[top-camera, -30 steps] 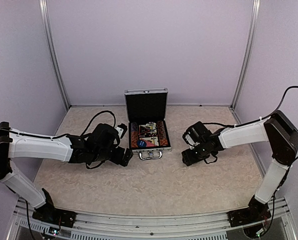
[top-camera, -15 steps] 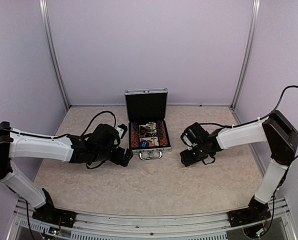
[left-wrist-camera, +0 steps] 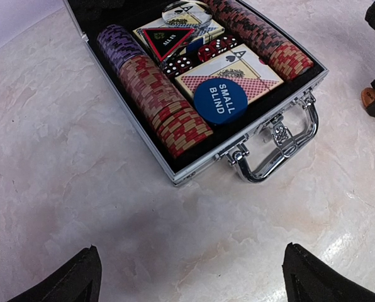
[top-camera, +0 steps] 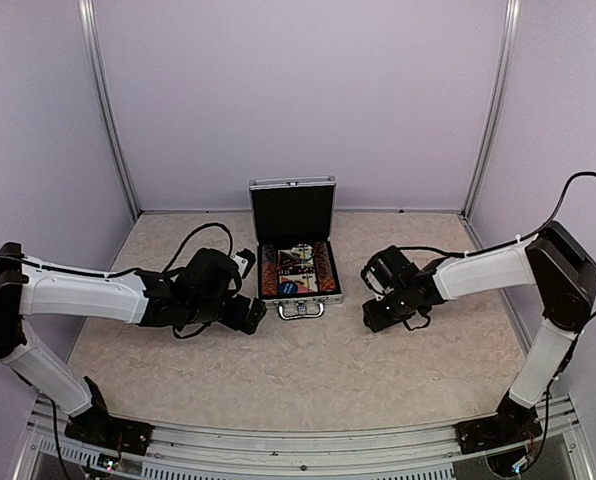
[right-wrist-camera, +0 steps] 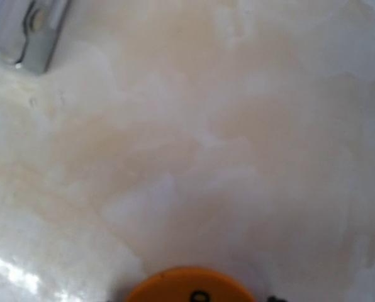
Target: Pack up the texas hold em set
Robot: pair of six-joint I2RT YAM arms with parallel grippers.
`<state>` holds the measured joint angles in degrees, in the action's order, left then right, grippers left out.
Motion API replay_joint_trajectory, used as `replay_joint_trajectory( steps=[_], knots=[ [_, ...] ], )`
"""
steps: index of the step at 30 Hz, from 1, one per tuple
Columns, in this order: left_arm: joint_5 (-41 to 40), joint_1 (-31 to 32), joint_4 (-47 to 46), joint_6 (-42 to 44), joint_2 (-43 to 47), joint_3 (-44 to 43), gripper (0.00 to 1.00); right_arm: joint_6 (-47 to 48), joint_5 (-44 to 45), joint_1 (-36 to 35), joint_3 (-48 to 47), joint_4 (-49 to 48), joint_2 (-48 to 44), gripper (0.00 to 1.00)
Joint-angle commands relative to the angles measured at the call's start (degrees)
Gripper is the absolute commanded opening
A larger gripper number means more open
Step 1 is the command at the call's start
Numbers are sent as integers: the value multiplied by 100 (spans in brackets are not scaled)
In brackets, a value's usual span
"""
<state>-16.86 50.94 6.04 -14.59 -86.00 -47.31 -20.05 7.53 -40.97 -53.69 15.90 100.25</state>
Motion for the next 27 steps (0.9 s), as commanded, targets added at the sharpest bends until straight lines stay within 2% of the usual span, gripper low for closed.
replay_joint_trajectory(
  steps=[1,4,22,25,27],
  knots=[
    [-2,39,-58,-4,-5,8,99,14,-108,-78,199,537,52,42],
    [16,39,-69,-17,-19,7,99,22,-97,-84,122,529,-14,40],
    [43,70,-86,-62,-40,-3,99,160,100,-91,-498,663,-444,41],
    [45,79,-90,-75,-61,-1,99,191,75,-91,-622,689,-415,42],
    [51,89,-71,-79,-74,-12,99,213,60,-91,-687,795,-327,47]
  ],
)
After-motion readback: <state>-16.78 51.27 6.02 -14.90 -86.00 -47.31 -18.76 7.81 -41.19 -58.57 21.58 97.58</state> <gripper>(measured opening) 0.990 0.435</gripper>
